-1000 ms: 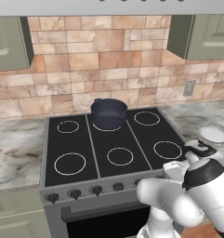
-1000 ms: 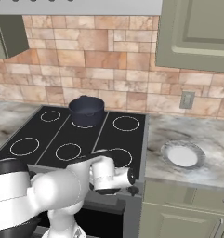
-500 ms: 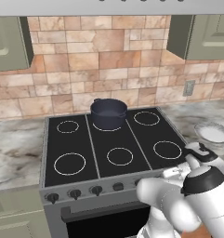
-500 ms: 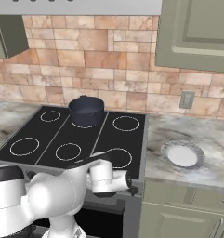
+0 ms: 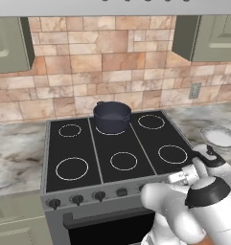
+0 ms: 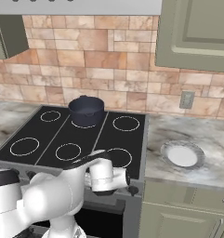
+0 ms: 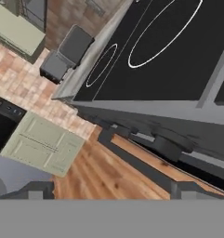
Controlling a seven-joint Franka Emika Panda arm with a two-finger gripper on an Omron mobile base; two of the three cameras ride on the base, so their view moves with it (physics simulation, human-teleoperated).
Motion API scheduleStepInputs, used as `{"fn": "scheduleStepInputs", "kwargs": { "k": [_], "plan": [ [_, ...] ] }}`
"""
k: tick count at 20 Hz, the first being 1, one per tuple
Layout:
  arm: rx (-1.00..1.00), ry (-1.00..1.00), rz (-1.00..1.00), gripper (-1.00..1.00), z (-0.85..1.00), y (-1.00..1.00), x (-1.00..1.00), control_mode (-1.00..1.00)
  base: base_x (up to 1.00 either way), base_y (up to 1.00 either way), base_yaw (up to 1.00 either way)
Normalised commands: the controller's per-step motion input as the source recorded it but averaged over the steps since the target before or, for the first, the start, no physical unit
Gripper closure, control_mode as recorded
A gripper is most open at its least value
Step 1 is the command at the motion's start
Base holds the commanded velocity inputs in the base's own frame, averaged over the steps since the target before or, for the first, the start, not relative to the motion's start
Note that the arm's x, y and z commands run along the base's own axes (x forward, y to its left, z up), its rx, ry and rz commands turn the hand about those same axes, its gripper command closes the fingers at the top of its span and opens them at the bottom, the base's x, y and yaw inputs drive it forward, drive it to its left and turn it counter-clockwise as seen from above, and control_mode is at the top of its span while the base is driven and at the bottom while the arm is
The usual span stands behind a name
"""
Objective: Retrieve the frozen meat and place it in the pot on a burner. Then turn the burner on.
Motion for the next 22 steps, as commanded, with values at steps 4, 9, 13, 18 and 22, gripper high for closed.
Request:
{"fn": "scheduleStepInputs", "kwargs": {
  "k": [4,9,13,18,22],
  "plan": [
    [-0.18,0.03,-0.15,-1.0,0.09,0.07,-0.45,-1.0,0.0,0.0,0.0],
    [-0.24,0.09,-0.27,-1.0,0.06,0.0,-0.48,-1.0,0.0,0.0,0.0],
    [-0.19,-0.02,-0.23,-1.0,0.03,0.31,-0.13,-1.0,0.0,0.0,0.0],
    [-0.12,-0.05,-0.21,-1.0,0.0,0.29,0.11,-1.0,0.0,0.0,0.0],
    [-0.34,0.04,-0.27,-1.0,-0.01,0.0,0.48,-1.0,0.0,0.0,0.0]
  ]
}}
